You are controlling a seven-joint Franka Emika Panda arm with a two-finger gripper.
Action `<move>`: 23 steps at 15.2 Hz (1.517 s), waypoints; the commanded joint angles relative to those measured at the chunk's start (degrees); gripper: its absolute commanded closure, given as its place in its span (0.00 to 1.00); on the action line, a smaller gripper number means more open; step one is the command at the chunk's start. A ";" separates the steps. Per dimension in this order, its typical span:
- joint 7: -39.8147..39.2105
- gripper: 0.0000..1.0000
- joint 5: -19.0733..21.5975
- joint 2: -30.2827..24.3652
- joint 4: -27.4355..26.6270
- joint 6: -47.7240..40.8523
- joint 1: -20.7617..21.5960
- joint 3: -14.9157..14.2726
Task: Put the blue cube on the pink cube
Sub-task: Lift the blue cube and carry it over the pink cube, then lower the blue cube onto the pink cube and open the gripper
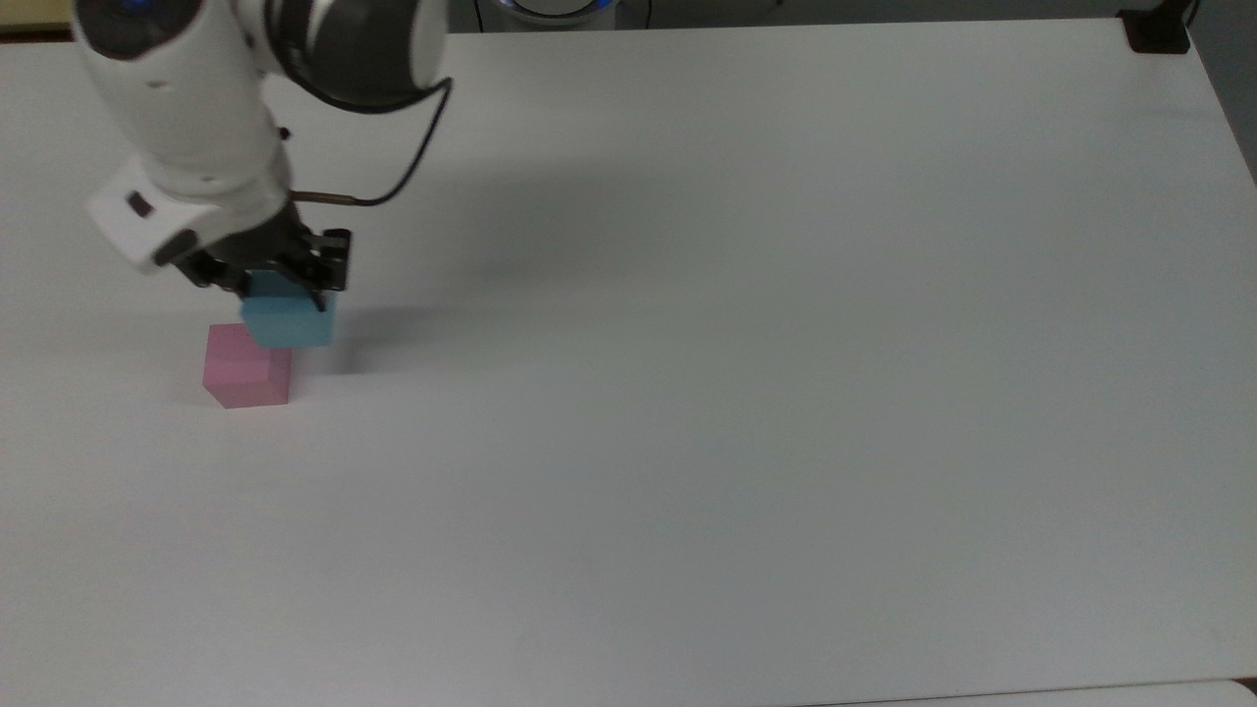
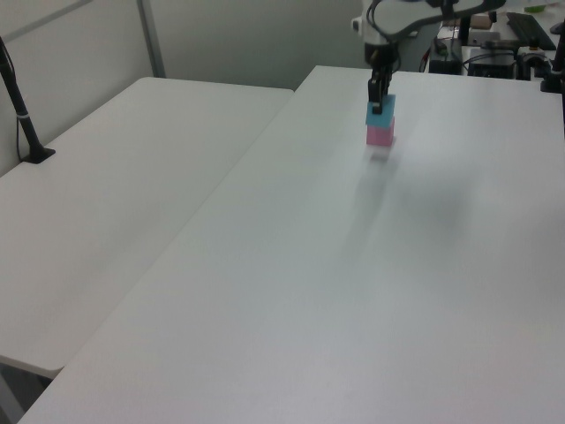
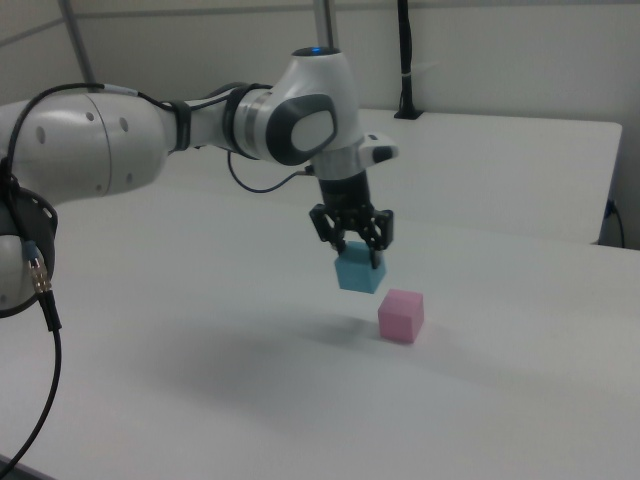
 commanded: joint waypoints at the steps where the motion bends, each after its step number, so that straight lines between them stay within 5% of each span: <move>1: -0.18 0.51 1.37 1.40 1.10 4.79 -4.58 0.79; 15: -3.53 0.45 3.92 3.61 0.66 5.62 -6.08 1.32; 19: -3.79 0.24 3.92 3.61 0.66 5.62 -6.35 1.32; 20: -3.71 0.01 3.92 3.61 0.66 5.70 -6.35 1.32; 23: -3.97 0.00 3.65 3.35 0.66 5.88 -6.26 1.32</move>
